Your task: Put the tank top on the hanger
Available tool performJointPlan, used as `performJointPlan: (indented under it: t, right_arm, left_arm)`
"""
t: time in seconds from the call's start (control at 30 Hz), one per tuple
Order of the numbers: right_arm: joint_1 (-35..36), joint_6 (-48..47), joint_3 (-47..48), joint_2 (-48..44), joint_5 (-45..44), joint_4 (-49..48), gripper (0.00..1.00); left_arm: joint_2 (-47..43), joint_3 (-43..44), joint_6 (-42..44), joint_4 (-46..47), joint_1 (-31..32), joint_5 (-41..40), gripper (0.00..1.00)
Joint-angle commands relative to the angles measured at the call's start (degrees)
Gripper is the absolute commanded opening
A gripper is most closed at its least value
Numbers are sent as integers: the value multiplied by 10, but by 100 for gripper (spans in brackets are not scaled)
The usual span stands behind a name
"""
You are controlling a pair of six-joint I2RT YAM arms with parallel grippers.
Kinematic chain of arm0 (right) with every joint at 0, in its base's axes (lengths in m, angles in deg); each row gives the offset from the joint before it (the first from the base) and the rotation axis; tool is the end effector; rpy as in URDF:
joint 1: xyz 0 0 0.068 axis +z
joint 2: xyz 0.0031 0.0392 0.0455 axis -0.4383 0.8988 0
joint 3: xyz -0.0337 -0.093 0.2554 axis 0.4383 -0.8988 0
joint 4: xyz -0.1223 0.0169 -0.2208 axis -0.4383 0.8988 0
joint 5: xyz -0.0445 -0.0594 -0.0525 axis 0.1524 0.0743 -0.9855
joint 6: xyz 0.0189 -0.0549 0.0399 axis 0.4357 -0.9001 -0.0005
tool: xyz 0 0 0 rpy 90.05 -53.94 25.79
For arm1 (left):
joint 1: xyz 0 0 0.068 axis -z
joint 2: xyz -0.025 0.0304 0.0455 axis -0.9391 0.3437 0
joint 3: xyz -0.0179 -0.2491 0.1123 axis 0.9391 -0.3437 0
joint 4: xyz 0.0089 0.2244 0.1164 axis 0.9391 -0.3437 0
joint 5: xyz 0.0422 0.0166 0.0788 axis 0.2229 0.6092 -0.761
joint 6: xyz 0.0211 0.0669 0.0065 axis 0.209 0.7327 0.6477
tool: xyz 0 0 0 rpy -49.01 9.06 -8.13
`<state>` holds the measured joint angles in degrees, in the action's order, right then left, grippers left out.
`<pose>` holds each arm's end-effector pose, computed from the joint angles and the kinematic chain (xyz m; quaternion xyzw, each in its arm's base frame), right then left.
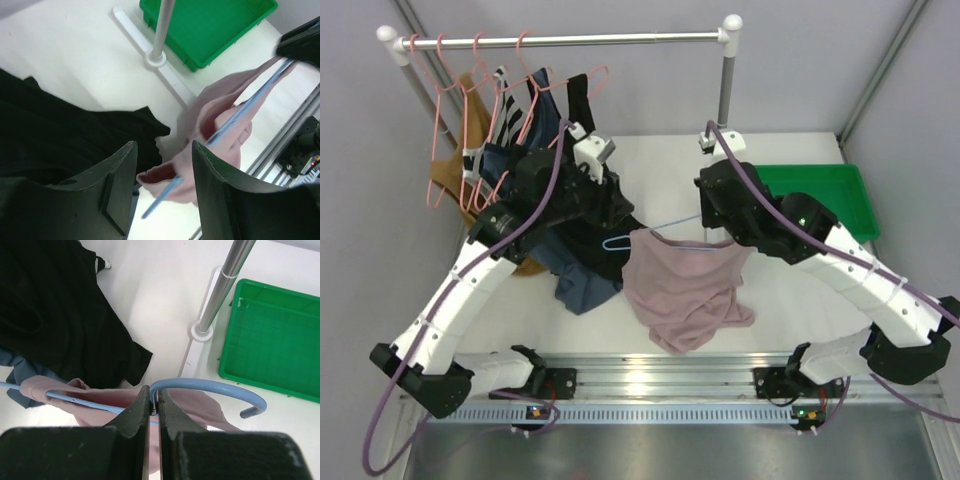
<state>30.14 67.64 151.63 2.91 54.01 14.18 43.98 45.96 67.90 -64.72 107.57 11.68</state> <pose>0.1742 0.1990 0.4372 -0.1157 0.8504 0.0604 0.5097 0.1974 -0.1633 0.4350 0.2557 0.7888 -0.2700 0.4894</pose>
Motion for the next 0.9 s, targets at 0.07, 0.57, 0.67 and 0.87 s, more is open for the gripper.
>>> performJointPlan:
  t: [0.07, 0.57, 0.67, 0.87]
  right_arm:
    - [10, -26, 31, -41, 14, -10, 0]
    - [10, -32, 21, -51, 21, -14, 0]
    - [10, -32, 22, -48, 24, -13, 0]
    - [11, -30, 28, -36, 27, -8, 0]
  left_arm:
    - [-19, -70, 62, 47, -104, 280, 53]
    - [-2, -133, 48, 128, -117, 420, 53]
    - [7, -136, 56, 122, -117, 418, 52]
    - [23, -135, 61, 131, -106, 417, 50]
